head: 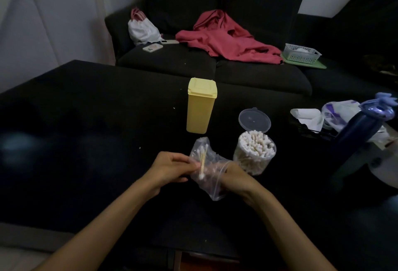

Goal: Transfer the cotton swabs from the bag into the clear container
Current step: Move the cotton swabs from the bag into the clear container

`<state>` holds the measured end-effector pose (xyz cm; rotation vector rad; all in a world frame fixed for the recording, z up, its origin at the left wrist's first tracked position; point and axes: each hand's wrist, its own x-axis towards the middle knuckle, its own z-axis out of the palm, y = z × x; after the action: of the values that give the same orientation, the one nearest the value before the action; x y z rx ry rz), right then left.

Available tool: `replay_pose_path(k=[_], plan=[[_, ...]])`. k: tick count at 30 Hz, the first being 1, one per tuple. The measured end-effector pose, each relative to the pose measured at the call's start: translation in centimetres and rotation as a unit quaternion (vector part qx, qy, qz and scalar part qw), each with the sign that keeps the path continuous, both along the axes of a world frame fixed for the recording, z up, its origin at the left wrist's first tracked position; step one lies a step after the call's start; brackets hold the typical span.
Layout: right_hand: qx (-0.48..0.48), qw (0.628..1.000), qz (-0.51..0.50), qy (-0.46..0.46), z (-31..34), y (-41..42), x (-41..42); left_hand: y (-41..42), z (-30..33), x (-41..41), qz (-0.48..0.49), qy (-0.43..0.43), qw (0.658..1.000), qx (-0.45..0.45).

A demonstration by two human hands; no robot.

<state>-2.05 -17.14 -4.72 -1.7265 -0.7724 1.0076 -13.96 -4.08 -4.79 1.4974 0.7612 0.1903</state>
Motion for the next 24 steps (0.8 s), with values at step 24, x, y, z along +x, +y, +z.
replay_pose_path(k=[24], plan=[[-0.084,0.992,0.090,-0.029,2.9,-1.9,2.2,4.3,-0.3,-1.2,0.089,0.240,0.907,0.335]])
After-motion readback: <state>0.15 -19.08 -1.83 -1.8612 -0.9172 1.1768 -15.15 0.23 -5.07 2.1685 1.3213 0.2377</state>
